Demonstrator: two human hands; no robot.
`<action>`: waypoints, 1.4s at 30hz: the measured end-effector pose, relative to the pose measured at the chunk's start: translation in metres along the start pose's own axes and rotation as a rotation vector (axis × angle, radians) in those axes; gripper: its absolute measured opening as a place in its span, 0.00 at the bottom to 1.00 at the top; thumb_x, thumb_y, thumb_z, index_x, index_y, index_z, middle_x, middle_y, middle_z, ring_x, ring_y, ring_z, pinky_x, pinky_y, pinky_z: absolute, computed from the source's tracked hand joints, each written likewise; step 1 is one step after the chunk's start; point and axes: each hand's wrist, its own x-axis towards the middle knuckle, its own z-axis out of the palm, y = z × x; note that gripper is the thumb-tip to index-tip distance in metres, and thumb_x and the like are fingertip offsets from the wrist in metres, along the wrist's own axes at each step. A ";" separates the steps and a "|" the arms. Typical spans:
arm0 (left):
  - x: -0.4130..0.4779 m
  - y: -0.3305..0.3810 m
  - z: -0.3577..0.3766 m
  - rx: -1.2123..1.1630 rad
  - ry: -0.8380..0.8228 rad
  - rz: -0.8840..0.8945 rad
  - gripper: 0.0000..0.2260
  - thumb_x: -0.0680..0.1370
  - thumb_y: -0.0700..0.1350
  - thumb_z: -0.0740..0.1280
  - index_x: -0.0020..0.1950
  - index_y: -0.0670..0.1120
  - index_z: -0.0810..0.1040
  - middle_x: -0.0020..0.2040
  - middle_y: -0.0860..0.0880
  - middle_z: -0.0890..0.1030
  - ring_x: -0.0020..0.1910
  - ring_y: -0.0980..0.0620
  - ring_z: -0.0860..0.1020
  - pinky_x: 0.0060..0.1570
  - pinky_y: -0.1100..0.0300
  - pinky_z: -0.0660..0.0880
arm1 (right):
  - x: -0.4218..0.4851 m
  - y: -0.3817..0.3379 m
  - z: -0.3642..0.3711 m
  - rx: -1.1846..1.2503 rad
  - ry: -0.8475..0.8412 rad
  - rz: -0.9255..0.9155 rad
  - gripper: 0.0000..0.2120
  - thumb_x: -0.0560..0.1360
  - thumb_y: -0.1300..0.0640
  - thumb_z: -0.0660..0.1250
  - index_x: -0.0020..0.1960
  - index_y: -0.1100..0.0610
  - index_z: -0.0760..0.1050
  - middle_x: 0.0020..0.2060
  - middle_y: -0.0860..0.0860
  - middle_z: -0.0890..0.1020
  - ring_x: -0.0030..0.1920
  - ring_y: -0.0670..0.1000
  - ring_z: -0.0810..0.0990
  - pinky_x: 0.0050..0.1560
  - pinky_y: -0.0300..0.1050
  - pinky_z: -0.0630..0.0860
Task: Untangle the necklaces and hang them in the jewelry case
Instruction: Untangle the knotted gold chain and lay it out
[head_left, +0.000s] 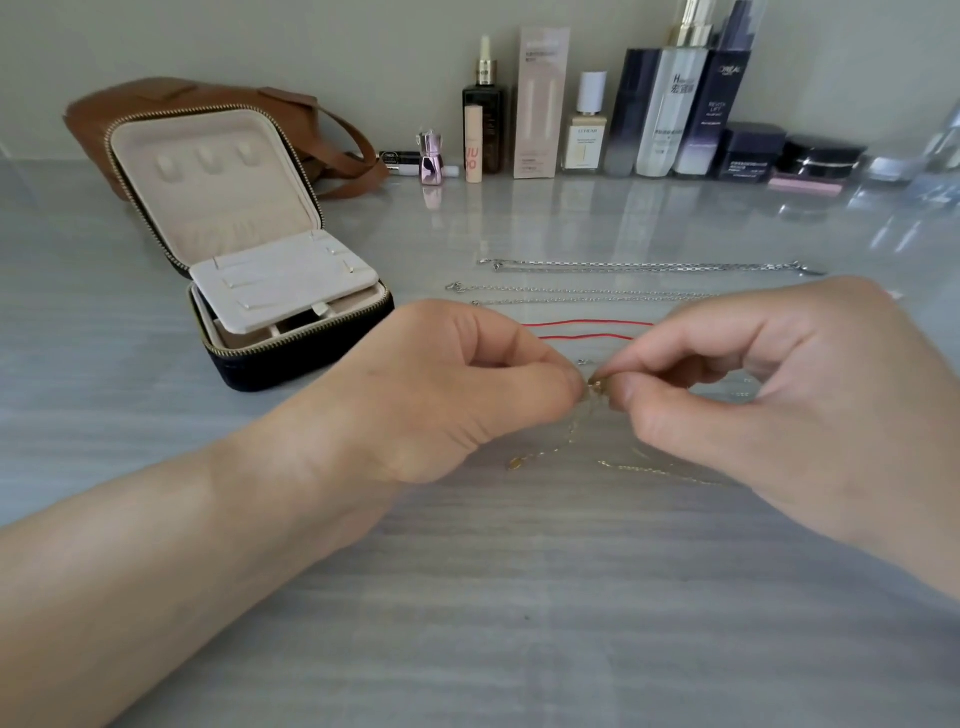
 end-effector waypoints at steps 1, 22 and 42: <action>0.000 0.000 0.000 0.003 0.003 -0.002 0.06 0.59 0.52 0.69 0.33 0.54 0.83 0.34 0.50 0.79 0.36 0.55 0.74 0.44 0.59 0.70 | 0.000 0.000 0.000 0.000 0.008 0.006 0.08 0.60 0.52 0.68 0.36 0.41 0.80 0.26 0.40 0.79 0.30 0.42 0.76 0.29 0.23 0.67; -0.004 -0.001 0.003 0.183 0.155 0.283 0.04 0.67 0.53 0.72 0.36 0.53 0.80 0.30 0.61 0.78 0.27 0.62 0.72 0.27 0.72 0.67 | 0.007 0.011 -0.007 0.335 -0.075 0.197 0.06 0.59 0.49 0.69 0.35 0.45 0.83 0.28 0.45 0.83 0.26 0.40 0.75 0.34 0.31 0.72; -0.007 0.001 0.005 0.380 0.223 0.372 0.03 0.63 0.50 0.69 0.29 0.54 0.78 0.30 0.63 0.77 0.31 0.65 0.74 0.30 0.75 0.68 | 0.005 0.009 -0.002 0.197 -0.079 0.119 0.07 0.60 0.47 0.68 0.37 0.41 0.82 0.29 0.48 0.83 0.30 0.52 0.80 0.31 0.43 0.75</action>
